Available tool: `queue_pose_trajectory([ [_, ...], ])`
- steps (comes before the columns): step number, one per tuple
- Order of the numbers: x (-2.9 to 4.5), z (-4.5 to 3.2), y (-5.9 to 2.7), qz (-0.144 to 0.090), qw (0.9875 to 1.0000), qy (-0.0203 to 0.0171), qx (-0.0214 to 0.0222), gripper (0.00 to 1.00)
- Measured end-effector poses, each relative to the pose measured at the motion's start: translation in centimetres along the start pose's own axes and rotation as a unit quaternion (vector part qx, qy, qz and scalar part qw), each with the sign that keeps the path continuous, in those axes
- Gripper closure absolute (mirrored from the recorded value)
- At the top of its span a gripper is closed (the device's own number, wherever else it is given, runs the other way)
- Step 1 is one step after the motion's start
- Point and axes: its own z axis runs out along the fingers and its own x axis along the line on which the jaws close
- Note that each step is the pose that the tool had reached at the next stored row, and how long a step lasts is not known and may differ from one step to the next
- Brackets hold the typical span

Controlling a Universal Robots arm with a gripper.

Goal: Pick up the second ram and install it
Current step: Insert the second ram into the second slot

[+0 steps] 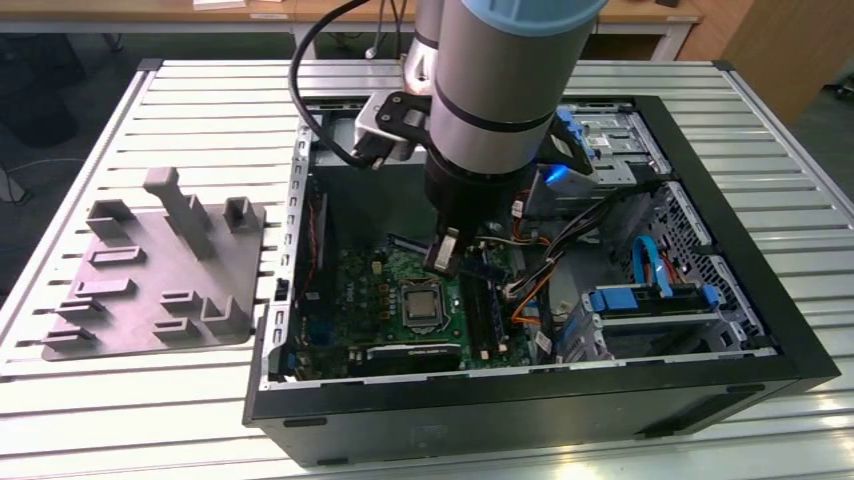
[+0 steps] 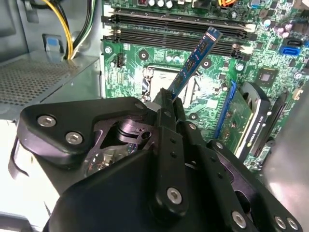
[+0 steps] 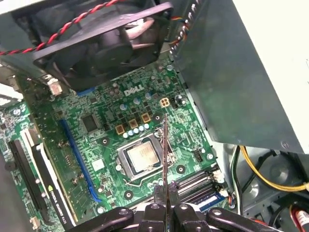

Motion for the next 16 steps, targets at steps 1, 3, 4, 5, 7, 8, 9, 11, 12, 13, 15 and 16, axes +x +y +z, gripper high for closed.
queue_pose_trajectory([
  [1, 0.00, 0.01, 0.00, 0.006, 1.0000, -0.0004, 0.0006, 0.86],
  [3, 0.00, 0.02, 0.00, 0.016, 0.9999, -0.0013, 0.0017, 0.86],
  [4, 0.00, 0.02, 0.00, 0.021, 0.9998, -0.0017, 0.0022, 0.86],
  [5, 0.00, 0.03, 0.00, 0.026, 0.9996, -0.0021, 0.0027, 0.86],
  [7, 0.00, 0.05, -0.01, 0.036, 0.9994, -0.0028, 0.0037, 0.86],
  [8, 0.01, 0.06, -0.01, 0.040, 0.9992, -0.0032, 0.0041, 0.86],
  [9, 0.01, 0.06, -0.01, 0.045, 0.9990, -0.0035, 0.0046, 0.86],
  [11, 0.01, 0.07, -0.01, 0.053, 0.9986, -0.0042, 0.0054, 0.86],
  [12, 0.01, 0.08, -0.01, 0.057, 0.9983, -0.0046, 0.0059, 0.86],
  [13, 0.01, 0.08, -0.01, 0.061, 0.9981, -0.0050, 0.0063, 0.86],
  [15, 0.01, 0.10, -0.01, 0.069, 0.9976, -0.0056, 0.0070, 0.86],
  [16, 0.01, 0.10, -0.01, 0.073, 0.9973, -0.0059, 0.0074, 0.86],
])
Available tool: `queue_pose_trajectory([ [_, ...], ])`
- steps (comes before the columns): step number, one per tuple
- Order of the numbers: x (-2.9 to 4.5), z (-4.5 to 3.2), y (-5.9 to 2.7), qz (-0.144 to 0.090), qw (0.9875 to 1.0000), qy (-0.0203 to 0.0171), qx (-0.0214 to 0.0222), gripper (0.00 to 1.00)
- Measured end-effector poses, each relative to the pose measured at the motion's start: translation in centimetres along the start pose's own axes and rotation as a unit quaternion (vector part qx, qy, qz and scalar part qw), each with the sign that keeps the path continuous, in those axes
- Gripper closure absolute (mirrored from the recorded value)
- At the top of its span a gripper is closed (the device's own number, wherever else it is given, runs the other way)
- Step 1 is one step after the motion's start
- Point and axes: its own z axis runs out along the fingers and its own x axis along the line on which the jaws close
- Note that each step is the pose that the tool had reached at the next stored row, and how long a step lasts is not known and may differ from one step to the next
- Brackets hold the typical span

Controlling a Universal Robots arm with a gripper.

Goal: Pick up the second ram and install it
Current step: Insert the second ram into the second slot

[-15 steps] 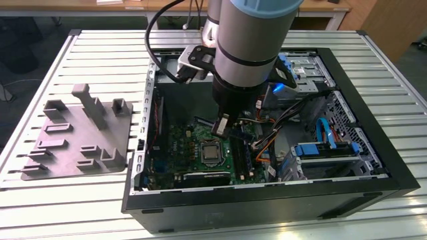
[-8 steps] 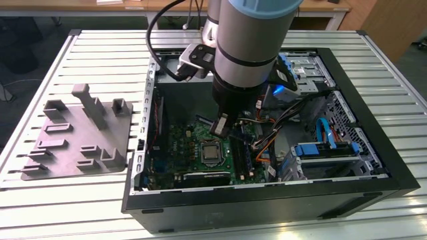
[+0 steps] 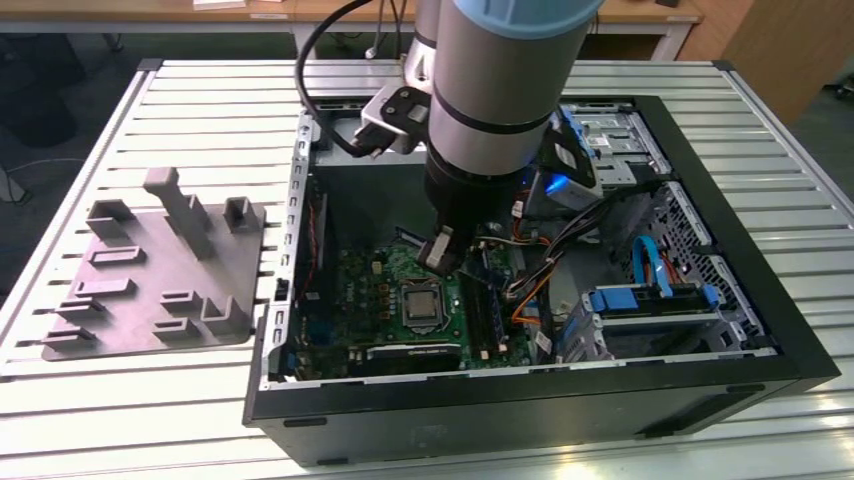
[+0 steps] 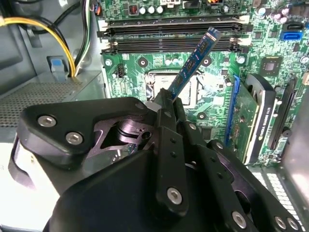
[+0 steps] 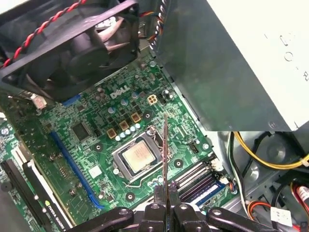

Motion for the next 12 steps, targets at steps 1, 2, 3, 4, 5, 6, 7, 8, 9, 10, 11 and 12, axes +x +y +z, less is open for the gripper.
queue_pose_trajectory([
  [1, 0.00, 0.01, 0.00, 0.004, 1.0000, -0.0003, 0.0004, 0.86],
  [2, 0.00, 0.01, 0.00, 0.007, 1.0000, -0.0006, 0.0007, 0.86],
  [3, 0.00, 0.01, 0.00, 0.011, 0.9999, -0.0009, 0.0011, 0.86],
  [4, 0.00, 0.02, 0.00, 0.014, 0.9999, -0.0011, 0.0015, 0.86],
  [5, 0.00, 0.02, 0.00, 0.018, 0.9998, -0.0014, 0.0018, 0.86],
  [6, 0.00, 0.02, 0.00, 0.021, 0.9998, -0.0017, 0.0022, 0.86],
  [7, 0.00, 0.03, 0.00, 0.024, 0.9997, -0.0020, 0.0025, 0.86],
  [8, 0.01, 0.03, 0.00, 0.028, 0.9996, -0.0022, 0.0028, 0.86],
  [9, 0.01, 0.03, 0.00, 0.031, 0.9995, -0.0025, 0.0032, 0.86],
  [10, 0.00, 0.04, 0.00, 0.034, 0.9994, -0.0028, 0.0035, 0.86],
  [11, 0.01, 0.04, 0.00, 0.037, 0.9993, -0.0030, 0.0038, 0.86],
  [12, 0.01, 0.05, 0.00, 0.040, 0.9992, -0.0033, 0.0041, 0.86],
])
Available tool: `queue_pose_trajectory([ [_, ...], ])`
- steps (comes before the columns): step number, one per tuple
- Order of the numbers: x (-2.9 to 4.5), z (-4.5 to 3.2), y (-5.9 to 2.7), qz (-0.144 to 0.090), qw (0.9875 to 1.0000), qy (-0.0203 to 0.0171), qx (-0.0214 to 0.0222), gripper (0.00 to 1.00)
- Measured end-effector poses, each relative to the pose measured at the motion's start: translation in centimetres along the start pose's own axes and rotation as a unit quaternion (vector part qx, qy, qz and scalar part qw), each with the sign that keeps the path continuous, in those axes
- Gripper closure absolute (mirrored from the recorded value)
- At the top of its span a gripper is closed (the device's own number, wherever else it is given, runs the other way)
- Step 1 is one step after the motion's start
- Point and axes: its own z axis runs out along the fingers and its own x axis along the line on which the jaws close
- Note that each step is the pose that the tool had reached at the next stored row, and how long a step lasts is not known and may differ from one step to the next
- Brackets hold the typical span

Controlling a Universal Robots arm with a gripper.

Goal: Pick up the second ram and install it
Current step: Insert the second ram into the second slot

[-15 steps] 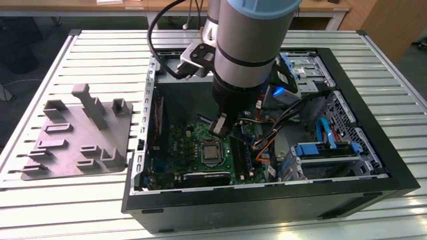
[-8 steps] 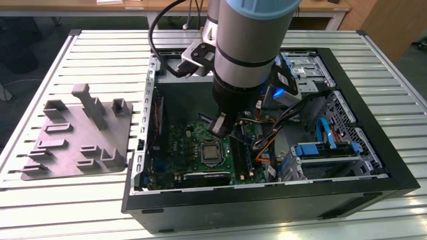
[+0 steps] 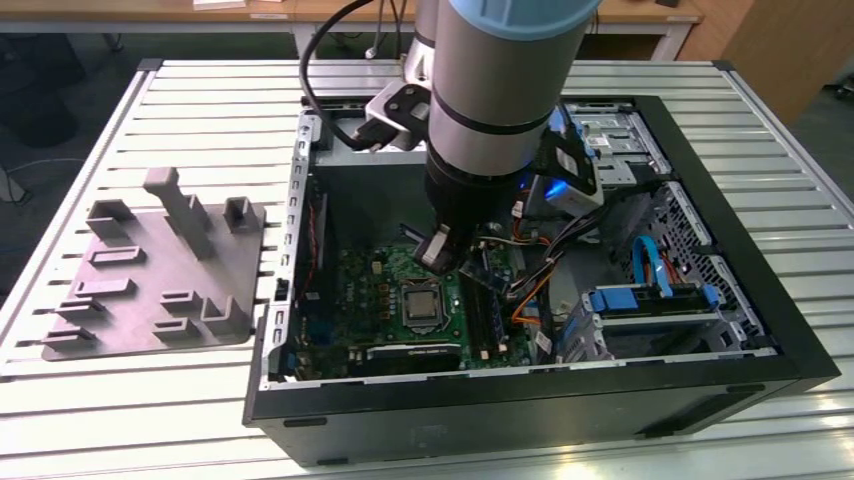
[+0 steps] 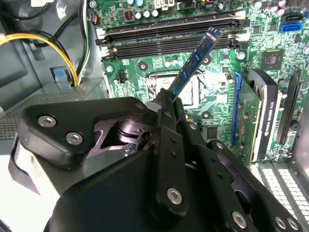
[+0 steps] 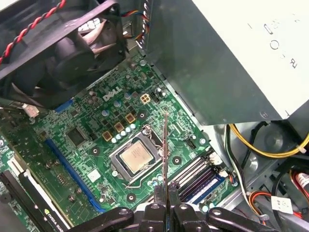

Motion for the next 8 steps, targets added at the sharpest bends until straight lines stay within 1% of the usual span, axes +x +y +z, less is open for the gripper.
queue_pose_trajectory([
  [8, 0.00, 0.03, 0.00, 0.023, 0.9997, -0.0019, 0.0023, 0.86],
])
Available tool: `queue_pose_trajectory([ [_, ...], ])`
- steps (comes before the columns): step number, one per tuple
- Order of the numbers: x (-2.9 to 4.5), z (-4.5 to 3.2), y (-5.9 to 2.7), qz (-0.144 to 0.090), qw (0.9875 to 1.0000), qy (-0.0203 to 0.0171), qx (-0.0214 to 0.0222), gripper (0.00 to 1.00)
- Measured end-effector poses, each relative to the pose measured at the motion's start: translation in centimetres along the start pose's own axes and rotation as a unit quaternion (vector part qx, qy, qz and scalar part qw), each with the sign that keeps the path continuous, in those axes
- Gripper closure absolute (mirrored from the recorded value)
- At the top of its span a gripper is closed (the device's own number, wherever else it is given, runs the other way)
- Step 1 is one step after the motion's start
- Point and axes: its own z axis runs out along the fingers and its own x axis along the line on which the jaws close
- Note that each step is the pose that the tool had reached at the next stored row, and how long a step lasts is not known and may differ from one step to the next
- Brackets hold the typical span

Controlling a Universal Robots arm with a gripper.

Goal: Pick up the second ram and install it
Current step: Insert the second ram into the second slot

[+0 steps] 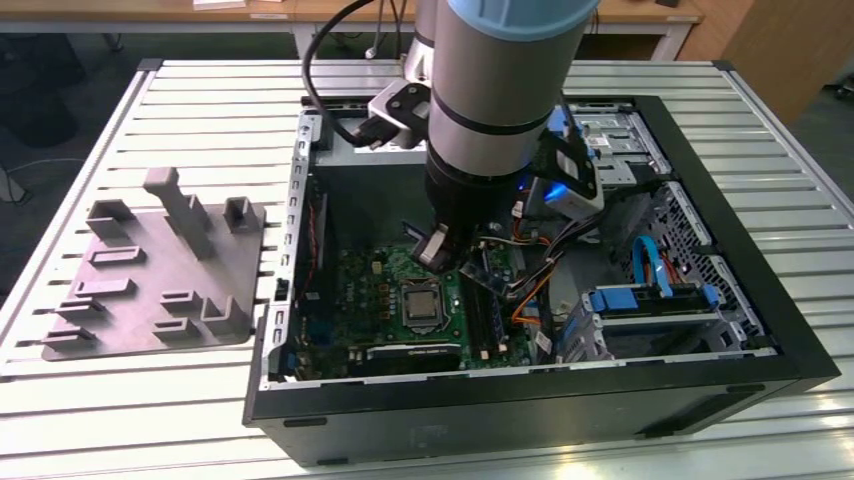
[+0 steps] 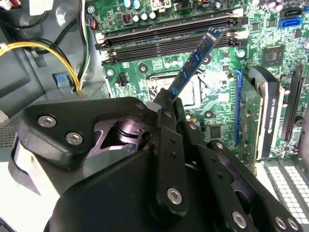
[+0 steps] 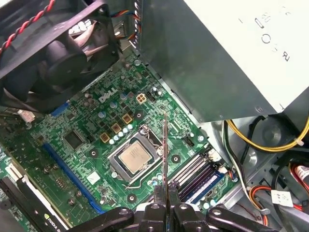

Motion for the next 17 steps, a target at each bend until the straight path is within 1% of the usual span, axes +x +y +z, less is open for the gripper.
queue_pose_trajectory([
  [5, 0.00, 0.02, 0.00, 0.014, 0.9999, -0.0012, 0.0014, 0.86],
  [6, 0.00, 0.04, 0.00, 0.021, 0.9998, -0.0017, 0.0020, 0.86],
  [7, 0.01, 0.05, -0.01, 0.033, 0.9995, -0.0028, 0.0032, 0.86],
  [13, 0.01, 0.08, -0.01, 0.053, 0.9986, -0.0045, 0.0053, 0.86],
  [17, 0.01, 0.10, -0.01, 0.066, 0.9978, -0.0056, 0.0066, 0.86],
])
